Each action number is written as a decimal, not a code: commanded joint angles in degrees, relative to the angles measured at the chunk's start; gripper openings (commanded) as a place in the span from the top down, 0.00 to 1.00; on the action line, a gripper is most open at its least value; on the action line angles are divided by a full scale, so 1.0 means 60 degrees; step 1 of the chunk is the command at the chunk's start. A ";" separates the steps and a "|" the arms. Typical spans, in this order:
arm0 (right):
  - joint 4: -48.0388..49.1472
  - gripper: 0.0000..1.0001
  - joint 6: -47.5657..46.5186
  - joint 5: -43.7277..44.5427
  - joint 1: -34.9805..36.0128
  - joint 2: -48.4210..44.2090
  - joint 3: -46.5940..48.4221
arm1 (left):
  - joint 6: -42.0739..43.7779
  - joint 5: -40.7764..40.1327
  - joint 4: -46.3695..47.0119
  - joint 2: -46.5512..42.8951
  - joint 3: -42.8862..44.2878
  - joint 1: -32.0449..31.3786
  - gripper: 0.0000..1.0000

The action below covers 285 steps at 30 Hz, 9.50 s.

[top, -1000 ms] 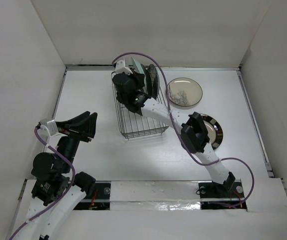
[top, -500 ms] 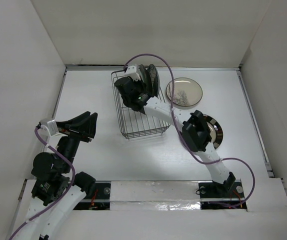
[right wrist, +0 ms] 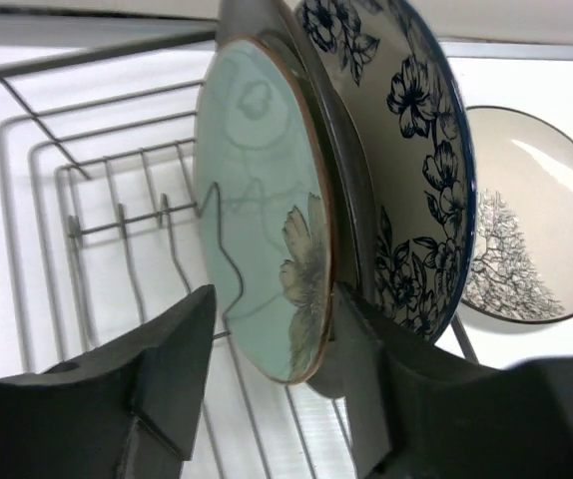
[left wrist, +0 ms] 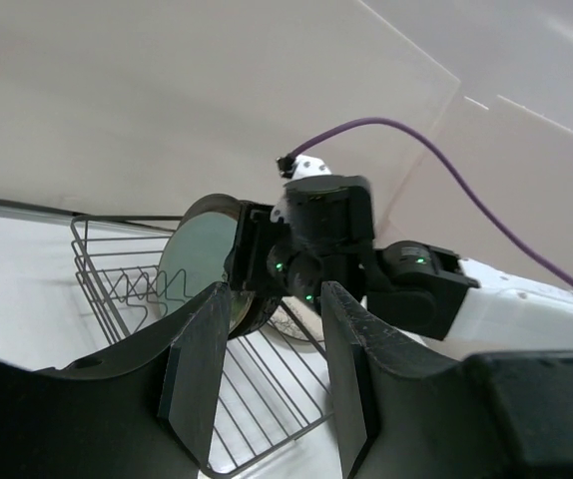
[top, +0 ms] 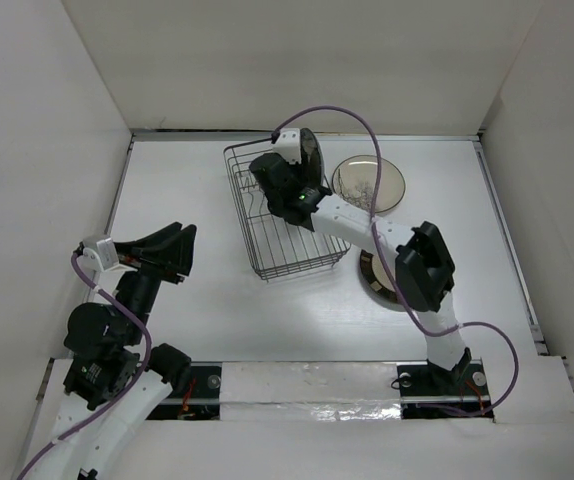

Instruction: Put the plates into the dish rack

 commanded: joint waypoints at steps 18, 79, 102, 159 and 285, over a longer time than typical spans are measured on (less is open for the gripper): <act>0.4703 1.00 0.0942 -0.5679 -0.3678 -0.7479 -0.7678 | 0.0089 -0.0009 0.0375 0.0573 -0.0032 -0.0076 0.79; 0.7429 1.00 0.3031 -0.6807 -0.7670 -0.7667 -0.8459 | 0.0221 -0.0170 0.0361 0.1116 -0.0018 -0.0076 0.65; 0.2186 1.00 -0.0681 -0.2291 -0.1324 -0.3658 -0.0139 | 0.0162 -0.0024 0.0361 0.0691 -0.0091 -0.0076 0.65; 0.1569 0.27 0.0607 -0.1730 0.0009 -0.1912 -0.0752 | 0.0089 0.0225 0.0434 0.0457 -0.0135 -0.0076 0.64; 0.6523 1.00 0.6016 -1.3569 -1.1742 -1.2901 -1.1230 | -0.0028 0.0518 0.0566 0.0999 -0.0018 0.0320 0.64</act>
